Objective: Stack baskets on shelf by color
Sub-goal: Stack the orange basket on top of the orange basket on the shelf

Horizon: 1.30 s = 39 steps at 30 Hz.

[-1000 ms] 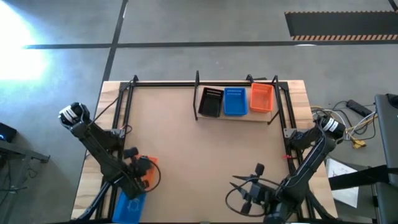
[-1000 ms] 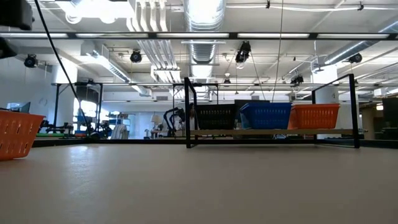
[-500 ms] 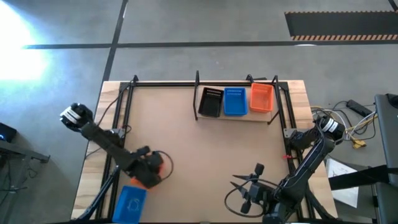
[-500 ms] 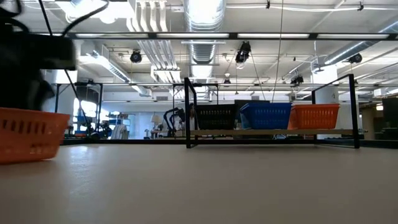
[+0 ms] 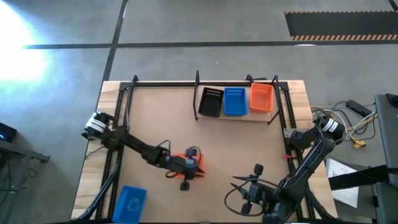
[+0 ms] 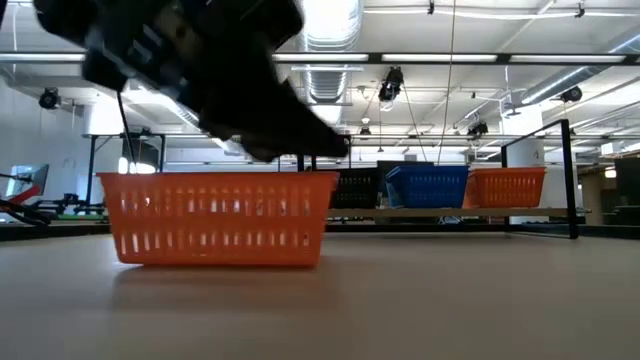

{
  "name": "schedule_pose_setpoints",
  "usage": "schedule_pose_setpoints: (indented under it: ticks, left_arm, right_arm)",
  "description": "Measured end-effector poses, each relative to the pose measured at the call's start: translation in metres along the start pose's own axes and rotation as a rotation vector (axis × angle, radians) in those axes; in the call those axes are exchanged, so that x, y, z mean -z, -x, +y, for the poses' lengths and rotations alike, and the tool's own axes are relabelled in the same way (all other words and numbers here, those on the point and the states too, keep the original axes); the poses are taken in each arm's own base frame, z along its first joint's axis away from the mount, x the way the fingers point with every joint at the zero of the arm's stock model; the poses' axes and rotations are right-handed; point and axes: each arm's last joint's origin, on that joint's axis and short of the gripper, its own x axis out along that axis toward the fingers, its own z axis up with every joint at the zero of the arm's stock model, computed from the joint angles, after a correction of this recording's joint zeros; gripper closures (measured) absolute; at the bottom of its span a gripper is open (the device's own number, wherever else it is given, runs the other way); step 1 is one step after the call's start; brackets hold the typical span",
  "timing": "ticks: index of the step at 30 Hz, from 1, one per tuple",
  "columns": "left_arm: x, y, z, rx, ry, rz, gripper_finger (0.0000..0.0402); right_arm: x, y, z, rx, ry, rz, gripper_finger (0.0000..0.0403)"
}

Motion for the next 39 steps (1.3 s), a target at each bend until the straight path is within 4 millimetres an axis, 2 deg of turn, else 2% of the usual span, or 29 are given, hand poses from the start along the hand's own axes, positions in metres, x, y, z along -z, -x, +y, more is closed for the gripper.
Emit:
schedule_pose_setpoints:
  ticks: [3,7,10,14,19,23,26,31,36,39]
  left_arm:
    - [-0.017,-0.017,-0.009,0.151,-0.088,-0.024,0.0353]
    - [-0.04,-0.022,-0.028,0.232,-0.184,0.02,0.0353]
    - [-0.053,-0.012,-0.043,0.184,-0.21,0.088,0.0353]
    - [-0.063,0.018,-0.068,-0.015,-0.243,0.139,0.0353]
    - [-0.049,0.065,-0.086,-0.385,-0.17,0.209,0.0353]
    - [-0.032,0.088,-0.095,-0.465,-0.01,0.231,0.0353]
    - [-0.014,0.09,-0.1,-0.451,0.054,0.227,0.0353]
    - [0.02,0.086,-0.092,-0.453,0.162,0.235,0.0353]
    - [0.043,0.083,-0.085,-0.422,0.251,0.199,0.0353]
    - [0.049,0.082,-0.082,-0.413,0.265,0.184,0.0353]
  right_arm:
    - [0.005,-0.002,-0.001,-0.019,-0.027,0.029,0.0289]
    - [0.016,-0.016,-0.005,-0.055,-0.059,0.126,0.0289]
    - [0.022,-0.031,-0.012,-0.073,-0.061,0.204,0.0289]
    - [0.021,-0.058,-0.021,-0.133,-0.008,0.282,0.0289]
    - [0.006,-0.1,-0.039,-0.283,0.095,0.338,0.0289]
    - [-0.01,-0.131,-0.062,-0.373,0.136,0.366,0.0289]
    - [-0.014,-0.145,-0.075,-0.457,0.255,0.363,0.0289]
    - [-0.016,-0.158,-0.082,-0.543,0.504,0.307,0.0289]
    - [-0.007,-0.179,-0.08,-0.614,0.546,0.366,0.0283]
    - [-0.007,-0.189,-0.074,-0.625,0.592,0.39,0.0259]
